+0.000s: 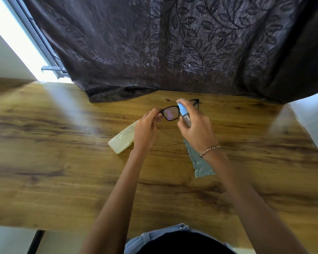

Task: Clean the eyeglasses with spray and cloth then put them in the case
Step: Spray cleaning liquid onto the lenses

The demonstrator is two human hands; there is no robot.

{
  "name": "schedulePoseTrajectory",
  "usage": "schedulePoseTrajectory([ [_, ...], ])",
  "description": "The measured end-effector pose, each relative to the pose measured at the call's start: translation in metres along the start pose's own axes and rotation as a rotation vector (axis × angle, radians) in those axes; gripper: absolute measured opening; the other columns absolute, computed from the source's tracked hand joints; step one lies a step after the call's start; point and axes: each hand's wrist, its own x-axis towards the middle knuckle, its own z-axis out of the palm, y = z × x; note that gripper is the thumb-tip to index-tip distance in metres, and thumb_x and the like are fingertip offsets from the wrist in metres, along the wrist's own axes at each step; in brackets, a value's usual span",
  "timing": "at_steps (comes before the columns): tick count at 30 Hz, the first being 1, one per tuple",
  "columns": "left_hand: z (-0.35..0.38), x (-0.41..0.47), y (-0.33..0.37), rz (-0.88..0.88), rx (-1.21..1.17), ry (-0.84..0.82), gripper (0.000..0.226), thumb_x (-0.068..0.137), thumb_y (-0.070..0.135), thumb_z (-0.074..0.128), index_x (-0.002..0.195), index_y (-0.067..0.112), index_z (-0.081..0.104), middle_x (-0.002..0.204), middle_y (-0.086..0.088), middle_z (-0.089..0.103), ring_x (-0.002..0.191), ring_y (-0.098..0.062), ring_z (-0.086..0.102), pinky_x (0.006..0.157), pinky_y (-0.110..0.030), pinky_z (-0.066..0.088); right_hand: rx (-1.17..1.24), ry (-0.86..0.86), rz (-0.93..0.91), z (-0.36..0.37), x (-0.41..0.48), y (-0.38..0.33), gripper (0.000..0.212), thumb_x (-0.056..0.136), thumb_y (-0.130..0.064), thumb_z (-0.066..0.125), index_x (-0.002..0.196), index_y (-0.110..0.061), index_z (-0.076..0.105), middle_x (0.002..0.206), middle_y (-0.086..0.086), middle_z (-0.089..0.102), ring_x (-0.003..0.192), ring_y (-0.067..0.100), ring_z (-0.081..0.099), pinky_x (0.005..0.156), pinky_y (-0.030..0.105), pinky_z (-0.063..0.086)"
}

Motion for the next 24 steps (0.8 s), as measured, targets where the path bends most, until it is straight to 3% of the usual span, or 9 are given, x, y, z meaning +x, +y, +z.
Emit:
schedulePoseTrajectory([
  [6, -0.0009, -0.0007, 0.0007, 0.003, -0.007, 0.004, 0.021, 0.096, 0.003, 0.044, 0.102, 0.015, 0.060, 0.088, 0.002, 0.069, 0.068, -0.006, 0.058, 0.057, -0.032, 0.046, -0.050, -0.005, 0.018, 0.0043, 0.0001, -0.0029, 0.051, 0.081, -0.007, 0.059, 0.129, -0.024, 0.053, 0.064, -0.004, 0.043, 0.050, 0.012, 0.041, 0.050, 0.024, 0.037],
  [10, -0.0015, -0.0013, 0.0010, 0.002, -0.004, 0.002, 0.019, 0.098, 0.007, 0.043, 0.101, 0.015, 0.060, 0.088, 0.001, 0.069, 0.069, -0.013, 0.062, 0.058, -0.039, 0.049, -0.092, 0.012, 0.014, 0.0041, -0.0014, -0.0042, 0.052, 0.081, -0.009, 0.059, 0.130, -0.023, 0.053, 0.062, -0.003, 0.042, 0.051, 0.013, 0.042, 0.051, 0.024, 0.035],
  [15, -0.0002, -0.0006, -0.0007, 0.008, 0.003, 0.008, 0.019, 0.097, 0.009, 0.043, 0.103, 0.015, 0.060, 0.089, 0.001, 0.070, 0.072, -0.016, 0.064, 0.059, -0.042, 0.050, -0.116, 0.008, 0.042, 0.0045, -0.0037, -0.0049, 0.052, 0.083, -0.012, 0.058, 0.133, -0.026, 0.049, 0.064, -0.002, 0.046, 0.052, 0.015, 0.046, 0.049, 0.028, 0.043],
  [18, 0.0013, 0.0002, -0.0021, 0.009, 0.006, 0.007, 0.019, 0.098, 0.010, 0.043, 0.104, 0.015, 0.060, 0.091, 0.001, 0.070, 0.075, -0.014, 0.066, 0.060, -0.040, 0.051, -0.106, -0.014, 0.018, 0.0058, -0.0060, -0.0043, 0.056, 0.087, -0.018, 0.054, 0.139, -0.031, 0.038, 0.082, 0.001, 0.058, 0.057, 0.016, 0.053, 0.052, 0.034, 0.051],
  [21, 0.0008, 0.0004, -0.0024, 0.014, -0.011, 0.011, 0.018, 0.099, 0.010, 0.043, 0.103, 0.014, 0.061, 0.091, 0.002, 0.070, 0.075, -0.012, 0.066, 0.060, -0.036, 0.051, -0.120, -0.040, -0.034, 0.0068, -0.0084, -0.0034, 0.060, 0.091, -0.017, 0.050, 0.145, -0.033, 0.028, 0.094, 0.001, 0.055, 0.053, 0.014, 0.052, 0.048, 0.028, 0.049],
  [24, -0.0002, 0.0005, -0.0018, 0.013, -0.004, 0.017, 0.017, 0.099, 0.009, 0.044, 0.101, 0.012, 0.061, 0.086, 0.002, 0.069, 0.068, -0.013, 0.062, 0.055, -0.029, 0.046, -0.123, -0.051, -0.026, 0.0071, -0.0087, -0.0014, 0.055, 0.092, -0.012, 0.053, 0.142, -0.027, 0.037, 0.088, 0.000, 0.054, 0.050, 0.010, 0.046, 0.049, 0.024, 0.044],
])
